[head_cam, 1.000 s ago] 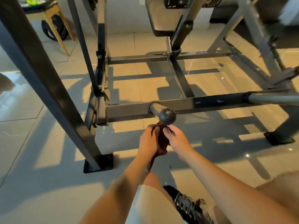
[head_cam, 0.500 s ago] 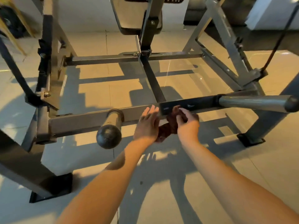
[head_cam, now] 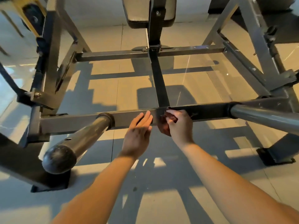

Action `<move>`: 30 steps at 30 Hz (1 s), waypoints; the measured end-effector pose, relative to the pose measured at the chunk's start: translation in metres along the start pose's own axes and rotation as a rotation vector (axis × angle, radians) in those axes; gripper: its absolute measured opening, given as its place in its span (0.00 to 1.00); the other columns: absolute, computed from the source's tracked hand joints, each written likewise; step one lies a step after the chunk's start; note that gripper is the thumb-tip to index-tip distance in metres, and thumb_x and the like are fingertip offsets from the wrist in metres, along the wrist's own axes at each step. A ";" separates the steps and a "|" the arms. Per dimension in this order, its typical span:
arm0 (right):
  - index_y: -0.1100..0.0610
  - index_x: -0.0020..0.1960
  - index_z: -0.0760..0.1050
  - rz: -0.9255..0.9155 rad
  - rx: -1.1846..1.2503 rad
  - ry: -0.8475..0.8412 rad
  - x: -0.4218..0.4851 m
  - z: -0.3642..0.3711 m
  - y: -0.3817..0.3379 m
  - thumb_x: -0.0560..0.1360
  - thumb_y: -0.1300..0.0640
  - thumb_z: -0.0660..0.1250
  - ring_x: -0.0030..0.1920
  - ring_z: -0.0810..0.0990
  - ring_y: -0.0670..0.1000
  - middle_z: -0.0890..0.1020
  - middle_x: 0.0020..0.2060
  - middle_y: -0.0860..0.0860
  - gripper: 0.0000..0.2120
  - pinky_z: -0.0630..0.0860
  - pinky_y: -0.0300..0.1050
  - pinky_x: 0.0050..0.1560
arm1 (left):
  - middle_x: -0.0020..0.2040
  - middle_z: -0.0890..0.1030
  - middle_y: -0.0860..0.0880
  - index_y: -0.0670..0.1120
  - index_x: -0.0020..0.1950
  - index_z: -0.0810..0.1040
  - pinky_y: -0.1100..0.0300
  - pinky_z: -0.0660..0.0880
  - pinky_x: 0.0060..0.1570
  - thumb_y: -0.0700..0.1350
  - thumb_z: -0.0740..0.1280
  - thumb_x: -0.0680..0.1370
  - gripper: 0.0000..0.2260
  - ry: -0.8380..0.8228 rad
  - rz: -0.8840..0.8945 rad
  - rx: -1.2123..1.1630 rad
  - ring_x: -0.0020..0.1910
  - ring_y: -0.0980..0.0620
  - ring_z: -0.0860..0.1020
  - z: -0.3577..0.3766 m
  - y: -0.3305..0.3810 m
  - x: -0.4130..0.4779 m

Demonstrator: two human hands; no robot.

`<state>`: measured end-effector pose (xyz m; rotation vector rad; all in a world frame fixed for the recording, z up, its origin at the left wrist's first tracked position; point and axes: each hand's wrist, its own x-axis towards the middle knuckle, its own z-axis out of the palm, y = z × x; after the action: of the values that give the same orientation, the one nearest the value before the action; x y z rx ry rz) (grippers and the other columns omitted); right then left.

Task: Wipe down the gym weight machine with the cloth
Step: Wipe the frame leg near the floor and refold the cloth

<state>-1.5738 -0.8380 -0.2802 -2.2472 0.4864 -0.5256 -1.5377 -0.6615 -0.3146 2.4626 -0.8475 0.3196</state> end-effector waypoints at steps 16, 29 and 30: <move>0.59 0.57 0.81 -0.086 -0.012 0.008 0.023 -0.034 0.029 0.77 0.67 0.68 0.58 0.76 0.59 0.77 0.54 0.56 0.11 0.71 0.45 0.62 | 0.80 0.61 0.44 0.39 0.78 0.65 0.50 0.57 0.79 0.44 0.55 0.87 0.20 -0.102 -0.360 -0.062 0.81 0.45 0.55 -0.006 0.059 0.012; 0.54 0.59 0.81 -0.153 -0.087 -0.087 0.019 -0.038 0.022 0.78 0.65 0.69 0.57 0.75 0.54 0.79 0.53 0.51 0.12 0.68 0.39 0.55 | 0.81 0.60 0.47 0.42 0.79 0.63 0.56 0.53 0.79 0.51 0.51 0.86 0.24 -0.135 -0.291 -0.101 0.81 0.49 0.55 -0.009 0.036 0.003; 0.55 0.59 0.82 -0.120 -0.080 -0.064 0.017 -0.035 0.020 0.78 0.66 0.68 0.57 0.77 0.53 0.80 0.54 0.51 0.12 0.69 0.38 0.55 | 0.81 0.61 0.48 0.42 0.79 0.63 0.60 0.51 0.78 0.53 0.49 0.86 0.25 -0.143 -0.290 -0.107 0.81 0.50 0.56 -0.010 0.034 0.001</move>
<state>-1.5808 -0.8802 -0.2693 -2.3727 0.3468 -0.5017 -1.5585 -0.6795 -0.2931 2.4853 -0.5354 -0.0049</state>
